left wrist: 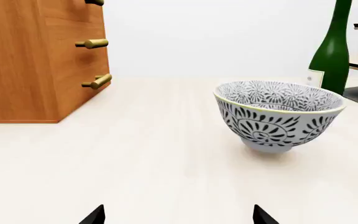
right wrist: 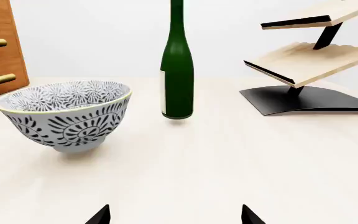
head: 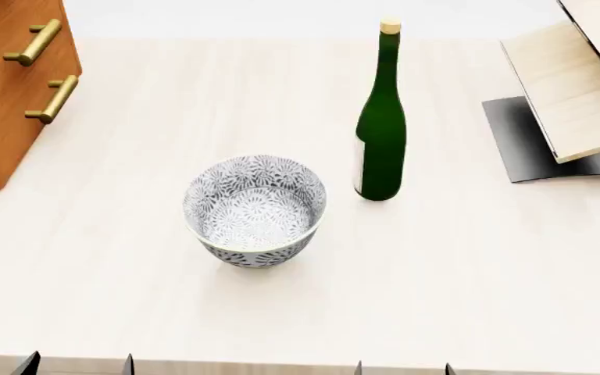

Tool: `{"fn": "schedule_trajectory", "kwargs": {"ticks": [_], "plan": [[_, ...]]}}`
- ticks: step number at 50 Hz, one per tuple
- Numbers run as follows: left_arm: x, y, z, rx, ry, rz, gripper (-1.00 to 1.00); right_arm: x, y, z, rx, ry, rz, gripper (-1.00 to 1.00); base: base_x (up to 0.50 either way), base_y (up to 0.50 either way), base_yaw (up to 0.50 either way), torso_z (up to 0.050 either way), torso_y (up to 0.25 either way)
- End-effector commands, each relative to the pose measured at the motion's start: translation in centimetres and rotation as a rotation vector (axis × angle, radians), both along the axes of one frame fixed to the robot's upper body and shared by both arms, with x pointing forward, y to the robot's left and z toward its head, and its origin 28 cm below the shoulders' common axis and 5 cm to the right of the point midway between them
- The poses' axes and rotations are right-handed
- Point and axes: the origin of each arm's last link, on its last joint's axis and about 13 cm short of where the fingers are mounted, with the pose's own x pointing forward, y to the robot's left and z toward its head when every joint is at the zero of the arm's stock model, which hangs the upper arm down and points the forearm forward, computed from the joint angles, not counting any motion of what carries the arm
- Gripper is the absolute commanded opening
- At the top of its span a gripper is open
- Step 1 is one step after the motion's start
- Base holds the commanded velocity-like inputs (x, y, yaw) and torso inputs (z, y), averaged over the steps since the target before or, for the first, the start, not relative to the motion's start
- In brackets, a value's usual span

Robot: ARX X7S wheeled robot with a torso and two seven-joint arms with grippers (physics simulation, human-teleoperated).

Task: Put the wine bottle on the wine rack.

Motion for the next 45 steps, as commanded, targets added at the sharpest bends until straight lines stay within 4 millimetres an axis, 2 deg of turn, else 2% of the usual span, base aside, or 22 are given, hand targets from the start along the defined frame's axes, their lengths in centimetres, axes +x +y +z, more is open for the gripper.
{"fn": "schedule_trajectory", "kwargs": {"ticks": [1, 13, 18, 20, 24, 31, 38, 45], "plan": [[0.0, 0.0, 0.0, 0.000, 0.000, 0.000, 1.00, -0.1, 0.0, 0.1, 0.000, 0.000, 0.000, 1.00, 0.00, 0.00, 0.00, 0.000, 0.000], [-0.2, -0.2, 0.4, -0.014, -0.012, -0.014, 1.00, 0.0, 0.1, -0.1, 0.001, 0.004, 0.000, 1.00, 0.00, 0.00, 0.00, 0.000, 0.000], [-0.4, -0.2, 0.9, -0.011, -0.024, -0.015, 1.00, -0.3, 0.2, 0.6, 0.001, -0.014, 0.006, 1.00, 0.00, 0.00, 0.00, 0.000, 0.000], [-0.6, -0.2, 1.3, -0.011, -0.038, -0.017, 1.00, -0.7, 0.2, 1.2, 0.002, -0.031, 0.008, 1.00, 0.00, 0.00, 0.00, 0.000, 0.000], [-2.0, -0.4, 4.1, 0.034, -0.155, -0.016, 1.00, -1.9, 0.3, 3.5, 0.008, -0.124, 0.017, 1.00, 0.00, 0.00, 0.00, 0.000, 0.000], [-3.6, -0.5, 6.7, 0.034, -0.252, -0.023, 1.00, -3.5, 0.3, 6.1, 0.011, -0.235, 0.021, 1.00, 0.00, 0.00, 0.00, 0.000, 0.000], [-4.8, -0.7, 8.3, 0.037, -0.318, -0.034, 1.00, -5.5, 0.3, 8.7, 0.029, -0.352, 0.046, 1.00, 0.00, 0.00, 0.00, 0.000, 0.000], [-5.7, -0.7, 9.5, 0.044, -0.388, -0.026, 1.00, -6.6, 0.3, 9.8, 0.048, -0.430, 0.041, 1.00, 0.00, 0.00, 0.00, 0.000, 0.000]]}}
